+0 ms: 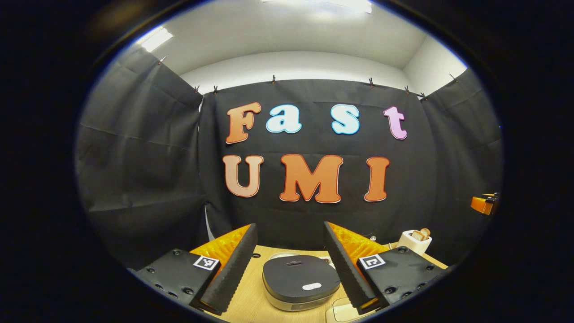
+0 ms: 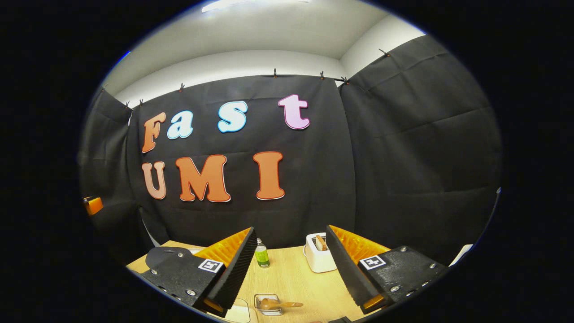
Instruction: Close the left gripper, press the button to open the rice cooker; take a wooden spoon from the chopstick holder with the right hand, scoop a spoonful of rice and pour it into the rice cooker, then put the wooden spoon back into the chopstick holder.
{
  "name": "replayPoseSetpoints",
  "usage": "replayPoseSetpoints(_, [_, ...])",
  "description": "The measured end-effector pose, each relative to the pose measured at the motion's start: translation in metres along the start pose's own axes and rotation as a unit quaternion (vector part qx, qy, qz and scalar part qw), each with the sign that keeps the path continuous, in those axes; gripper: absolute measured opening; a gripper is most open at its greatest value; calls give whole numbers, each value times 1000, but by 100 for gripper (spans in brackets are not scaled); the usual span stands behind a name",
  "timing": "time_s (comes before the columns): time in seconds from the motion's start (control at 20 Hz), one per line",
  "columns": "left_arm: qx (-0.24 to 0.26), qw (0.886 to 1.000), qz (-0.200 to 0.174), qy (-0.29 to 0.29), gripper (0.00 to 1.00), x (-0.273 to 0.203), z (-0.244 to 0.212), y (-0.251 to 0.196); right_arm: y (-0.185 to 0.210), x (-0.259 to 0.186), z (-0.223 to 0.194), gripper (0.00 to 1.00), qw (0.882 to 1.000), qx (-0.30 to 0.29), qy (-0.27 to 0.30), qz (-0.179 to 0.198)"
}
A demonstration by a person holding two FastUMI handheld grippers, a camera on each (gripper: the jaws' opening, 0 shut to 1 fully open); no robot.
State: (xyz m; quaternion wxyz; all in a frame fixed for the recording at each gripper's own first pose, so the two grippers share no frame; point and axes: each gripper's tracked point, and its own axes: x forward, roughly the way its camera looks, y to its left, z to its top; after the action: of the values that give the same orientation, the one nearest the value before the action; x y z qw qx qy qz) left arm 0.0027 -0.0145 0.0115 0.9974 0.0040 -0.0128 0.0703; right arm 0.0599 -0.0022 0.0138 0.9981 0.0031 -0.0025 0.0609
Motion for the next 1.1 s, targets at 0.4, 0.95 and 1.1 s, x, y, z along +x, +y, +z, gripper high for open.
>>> replayPoseSetpoints(0.4, [14,1000,-5,0,69,16,6,12,11,17,-2,95,1000,10,-6,-4])
replayPoseSetpoints(0.95, [21,998,-50,40,4,29,-29,-24,18,16,-12,95,1000,-1,6,-3])
replayPoseSetpoints(1.1, [24,994,-73,80,7,29,-59,-32,12,13,-14,95,1000,-4,9,-11])
